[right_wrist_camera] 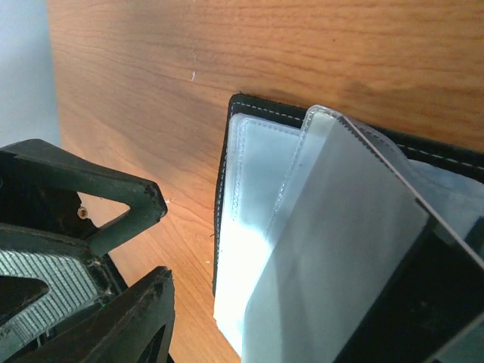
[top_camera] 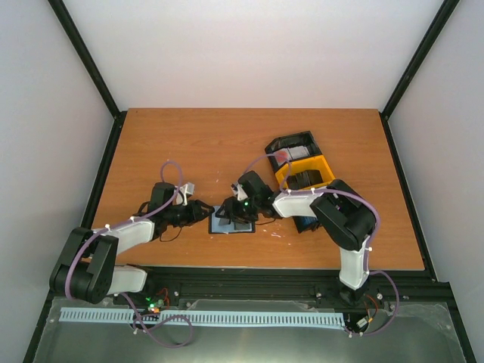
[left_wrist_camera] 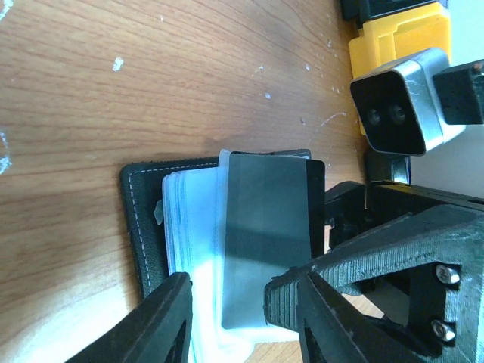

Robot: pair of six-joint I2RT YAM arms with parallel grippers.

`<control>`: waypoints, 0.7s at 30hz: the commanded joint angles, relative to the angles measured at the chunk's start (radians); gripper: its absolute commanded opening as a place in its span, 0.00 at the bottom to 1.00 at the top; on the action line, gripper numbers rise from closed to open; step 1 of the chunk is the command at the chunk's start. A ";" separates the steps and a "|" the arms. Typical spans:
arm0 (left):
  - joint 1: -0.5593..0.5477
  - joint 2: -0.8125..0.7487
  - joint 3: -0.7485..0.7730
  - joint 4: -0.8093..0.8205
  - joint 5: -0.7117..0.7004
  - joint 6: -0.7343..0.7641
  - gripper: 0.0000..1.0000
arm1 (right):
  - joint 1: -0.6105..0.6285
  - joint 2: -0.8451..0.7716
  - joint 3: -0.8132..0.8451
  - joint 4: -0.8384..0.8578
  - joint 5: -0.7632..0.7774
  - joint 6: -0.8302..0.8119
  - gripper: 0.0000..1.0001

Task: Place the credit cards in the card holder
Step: Insert the credit card into the card holder.

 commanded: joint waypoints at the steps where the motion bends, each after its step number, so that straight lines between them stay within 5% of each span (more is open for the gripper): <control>1: 0.000 -0.016 0.039 -0.019 -0.012 0.027 0.40 | 0.030 -0.012 0.068 -0.231 0.116 -0.048 0.50; 21: 0.001 -0.034 0.034 -0.029 -0.025 0.054 0.40 | 0.050 -0.071 0.124 -0.403 0.214 -0.016 0.54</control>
